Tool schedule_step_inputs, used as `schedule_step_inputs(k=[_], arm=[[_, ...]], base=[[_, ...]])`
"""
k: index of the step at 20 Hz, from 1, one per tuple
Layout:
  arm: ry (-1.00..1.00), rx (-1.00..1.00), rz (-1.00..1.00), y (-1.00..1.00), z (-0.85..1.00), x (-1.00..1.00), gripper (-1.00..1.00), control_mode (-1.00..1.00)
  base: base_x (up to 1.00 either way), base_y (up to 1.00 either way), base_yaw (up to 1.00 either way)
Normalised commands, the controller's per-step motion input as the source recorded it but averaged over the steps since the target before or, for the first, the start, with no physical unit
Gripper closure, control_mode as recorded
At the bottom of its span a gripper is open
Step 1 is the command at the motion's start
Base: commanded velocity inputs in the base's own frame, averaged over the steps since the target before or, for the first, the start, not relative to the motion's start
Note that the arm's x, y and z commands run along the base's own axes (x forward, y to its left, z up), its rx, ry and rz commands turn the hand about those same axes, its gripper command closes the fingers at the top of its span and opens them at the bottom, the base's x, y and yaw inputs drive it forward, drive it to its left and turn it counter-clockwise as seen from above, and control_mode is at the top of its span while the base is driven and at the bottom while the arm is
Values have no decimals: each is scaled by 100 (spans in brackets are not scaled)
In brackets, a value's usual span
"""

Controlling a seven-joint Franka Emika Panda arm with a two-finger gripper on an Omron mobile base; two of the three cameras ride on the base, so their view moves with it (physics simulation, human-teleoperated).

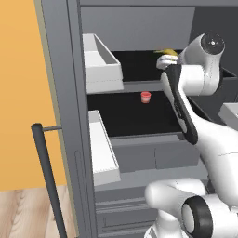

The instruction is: Pick the banana and orange from the fridge and place them on the plate next to the blender to make a fruit smoothie.

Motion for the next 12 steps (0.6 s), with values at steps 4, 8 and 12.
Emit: schedule_step_inputs(k=[4,8,12], arm=[[2,0,0,2,16,-99,100,-100],[8,0,0,0,-8,-100,100,-100],[6,0,0,0,-42,-100,100,-100]], base=[[0,0,0],[0,0,0],[0,0,0]])
